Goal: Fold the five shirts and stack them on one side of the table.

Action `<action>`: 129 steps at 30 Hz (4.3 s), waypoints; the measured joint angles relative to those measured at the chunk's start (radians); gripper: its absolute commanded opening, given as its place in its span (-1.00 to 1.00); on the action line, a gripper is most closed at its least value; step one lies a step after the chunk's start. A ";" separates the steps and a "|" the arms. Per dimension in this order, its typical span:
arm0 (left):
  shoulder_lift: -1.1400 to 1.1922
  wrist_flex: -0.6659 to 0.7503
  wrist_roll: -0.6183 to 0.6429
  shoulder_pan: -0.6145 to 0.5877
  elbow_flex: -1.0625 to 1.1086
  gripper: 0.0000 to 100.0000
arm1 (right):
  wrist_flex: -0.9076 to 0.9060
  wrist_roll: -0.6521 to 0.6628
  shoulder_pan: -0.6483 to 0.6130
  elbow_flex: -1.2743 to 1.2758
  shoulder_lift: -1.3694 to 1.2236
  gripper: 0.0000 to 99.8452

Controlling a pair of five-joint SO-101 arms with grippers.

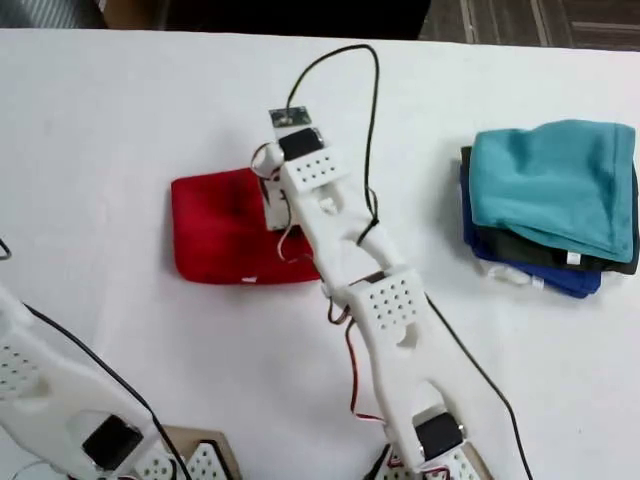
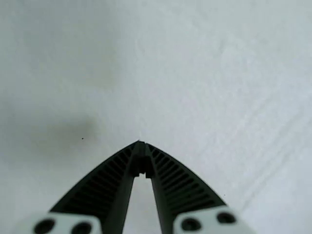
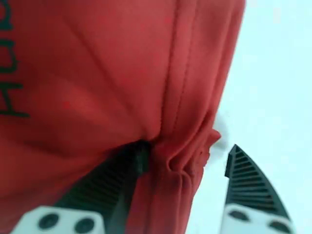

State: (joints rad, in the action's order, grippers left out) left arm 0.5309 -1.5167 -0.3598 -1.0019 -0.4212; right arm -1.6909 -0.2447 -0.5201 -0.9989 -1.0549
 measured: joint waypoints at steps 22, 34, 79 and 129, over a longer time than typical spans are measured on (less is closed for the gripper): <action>0.000 -0.035 0.000 0.003 -0.015 -0.95 | 0.002 0.121 0.011 0.123 -0.003 -0.48; 0.000 -0.192 0.008 0.003 -0.270 -0.95 | 0.002 0.242 0.000 0.124 0.000 -0.96; 0.000 -0.221 0.063 0.087 -0.299 -0.95 | -0.018 0.829 0.612 0.181 0.919 -0.96; 0.000 -0.222 0.083 0.114 -0.299 -0.95 | 0.061 0.942 0.776 0.543 1.163 -0.96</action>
State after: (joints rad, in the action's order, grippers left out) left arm 0.5309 -1.7392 -0.2770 -0.8884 -0.7204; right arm -1.6295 0.6974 0.2562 -0.4557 0.1082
